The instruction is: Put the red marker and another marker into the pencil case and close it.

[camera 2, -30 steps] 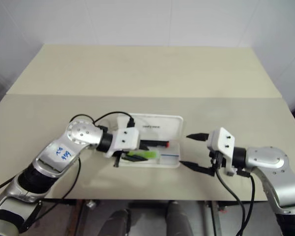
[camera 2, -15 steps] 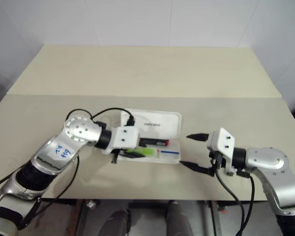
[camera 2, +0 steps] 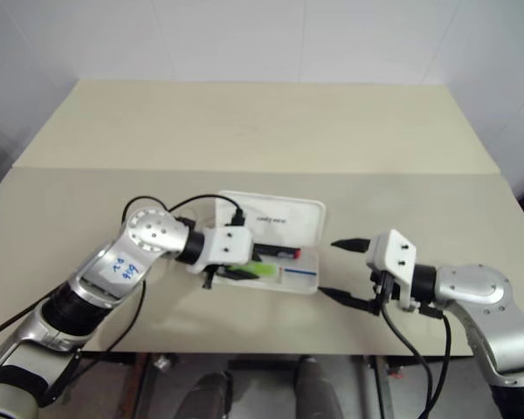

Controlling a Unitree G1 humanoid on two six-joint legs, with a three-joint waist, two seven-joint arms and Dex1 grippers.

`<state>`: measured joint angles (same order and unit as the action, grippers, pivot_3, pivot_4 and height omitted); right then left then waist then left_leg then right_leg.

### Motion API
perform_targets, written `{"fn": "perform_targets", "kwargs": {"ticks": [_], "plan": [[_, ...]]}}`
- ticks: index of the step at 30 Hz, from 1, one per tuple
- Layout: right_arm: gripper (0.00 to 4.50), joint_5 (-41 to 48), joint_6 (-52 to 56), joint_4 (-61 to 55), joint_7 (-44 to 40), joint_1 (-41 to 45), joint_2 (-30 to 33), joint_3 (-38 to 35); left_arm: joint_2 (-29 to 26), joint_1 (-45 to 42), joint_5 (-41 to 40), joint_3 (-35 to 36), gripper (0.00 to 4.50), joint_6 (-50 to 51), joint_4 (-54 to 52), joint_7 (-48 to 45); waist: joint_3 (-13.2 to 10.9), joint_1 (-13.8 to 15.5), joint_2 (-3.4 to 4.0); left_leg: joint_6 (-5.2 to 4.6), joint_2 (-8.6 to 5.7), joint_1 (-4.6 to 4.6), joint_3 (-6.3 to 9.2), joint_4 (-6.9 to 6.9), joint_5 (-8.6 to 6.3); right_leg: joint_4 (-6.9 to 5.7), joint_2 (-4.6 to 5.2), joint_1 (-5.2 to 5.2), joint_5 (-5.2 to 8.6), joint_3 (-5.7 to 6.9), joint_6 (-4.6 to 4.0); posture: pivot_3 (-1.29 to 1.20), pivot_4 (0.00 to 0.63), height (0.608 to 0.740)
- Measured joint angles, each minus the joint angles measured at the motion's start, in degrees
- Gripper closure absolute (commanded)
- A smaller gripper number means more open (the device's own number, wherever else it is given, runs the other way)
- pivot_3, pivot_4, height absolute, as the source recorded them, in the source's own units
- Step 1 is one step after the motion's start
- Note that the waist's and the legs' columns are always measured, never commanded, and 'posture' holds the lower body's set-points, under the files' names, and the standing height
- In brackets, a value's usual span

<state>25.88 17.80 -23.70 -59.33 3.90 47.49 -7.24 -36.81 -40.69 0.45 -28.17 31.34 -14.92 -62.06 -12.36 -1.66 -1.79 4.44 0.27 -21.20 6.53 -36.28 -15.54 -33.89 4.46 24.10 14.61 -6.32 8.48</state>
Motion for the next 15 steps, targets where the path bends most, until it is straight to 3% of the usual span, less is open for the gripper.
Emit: {"fn": "perform_targets", "kwargs": {"ticks": [12,15], "plan": [[0.00,0.0,0.1,-0.4,0.0,-0.1,0.0,0.0,2.3,0.0,2.4,-0.2,3.33,-0.3,1.2,0.3,0.0,0.0,0.00,-0.01,-0.01,0.00,0.00,-0.03,0.00,0.00,0.00,-0.03,-0.20,-0.01,0.36,0.00,0.150,0.740],[0.00,0.0,0.1,-0.4,0.0,-0.1,0.0,0.0,2.6,0.0,3.1,-0.3,2.36,-0.3,1.3,0.5,0.0,0.0,0.00,0.00,-0.01,0.00,0.00,-0.02,0.00,0.01,0.00,-0.03,-0.20,-0.01,0.36,0.00,0.150,0.740]]}}
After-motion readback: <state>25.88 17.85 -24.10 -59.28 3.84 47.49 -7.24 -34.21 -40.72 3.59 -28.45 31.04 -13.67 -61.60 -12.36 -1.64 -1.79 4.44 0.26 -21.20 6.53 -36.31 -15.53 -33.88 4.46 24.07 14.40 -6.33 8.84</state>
